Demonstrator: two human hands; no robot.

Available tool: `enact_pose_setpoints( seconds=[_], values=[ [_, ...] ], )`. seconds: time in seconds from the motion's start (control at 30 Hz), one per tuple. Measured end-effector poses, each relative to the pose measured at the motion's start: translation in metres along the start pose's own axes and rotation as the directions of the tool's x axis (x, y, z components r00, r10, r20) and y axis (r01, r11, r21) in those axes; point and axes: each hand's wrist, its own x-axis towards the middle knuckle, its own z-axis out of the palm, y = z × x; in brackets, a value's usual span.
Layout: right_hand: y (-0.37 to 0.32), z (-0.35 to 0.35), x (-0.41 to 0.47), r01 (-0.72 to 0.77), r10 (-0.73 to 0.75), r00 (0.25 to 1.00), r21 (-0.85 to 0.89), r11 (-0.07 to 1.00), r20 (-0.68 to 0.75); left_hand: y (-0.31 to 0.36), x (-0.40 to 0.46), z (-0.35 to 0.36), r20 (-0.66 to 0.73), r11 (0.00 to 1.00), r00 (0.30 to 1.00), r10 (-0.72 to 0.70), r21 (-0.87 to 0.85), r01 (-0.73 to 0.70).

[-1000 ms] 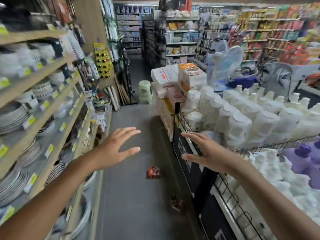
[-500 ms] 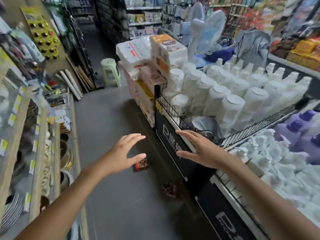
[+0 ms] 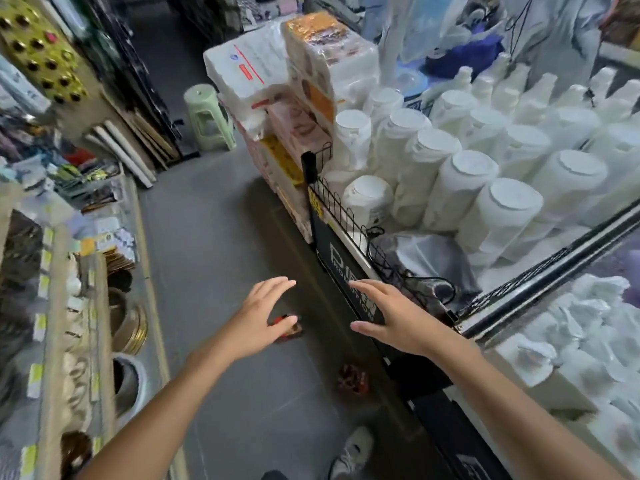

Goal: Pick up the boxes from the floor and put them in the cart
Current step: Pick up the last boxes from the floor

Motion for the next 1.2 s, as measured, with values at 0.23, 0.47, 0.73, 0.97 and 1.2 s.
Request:
enact_pose_setpoints(
  seconds=[0.23,0.47,0.73,0.97,1.2],
  values=[
    [0.051,-0.002,0.064,0.002,-0.002,1.0,0.02,1.0,0.004,-0.015,0.063,0.021,-0.013,0.999,0.999,-0.042,-0.027,0.042],
    [0.079,0.027,0.1,-0.042,0.037,0.998,0.081,0.996,0.056,-0.06,0.089,0.057,0.056,0.99,0.991,-0.12,-0.063,0.124],
    [0.148,0.131,0.14,-0.166,0.163,0.984,0.045,0.985,0.074,-0.156,0.13,0.146,0.219,0.985,0.968,-0.124,-0.087,0.146],
    [0.237,0.279,0.197,-0.308,0.299,0.942,0.041,0.95,0.156,-0.267,0.153,0.258,0.253,0.982,0.958,-0.133,-0.094,0.161],
    [0.334,0.454,0.228,-0.442,0.42,0.87,0.034,0.896,0.26,-0.372,0.125,0.386,0.324,0.976,0.935,-0.145,-0.109,0.189]
  ],
)
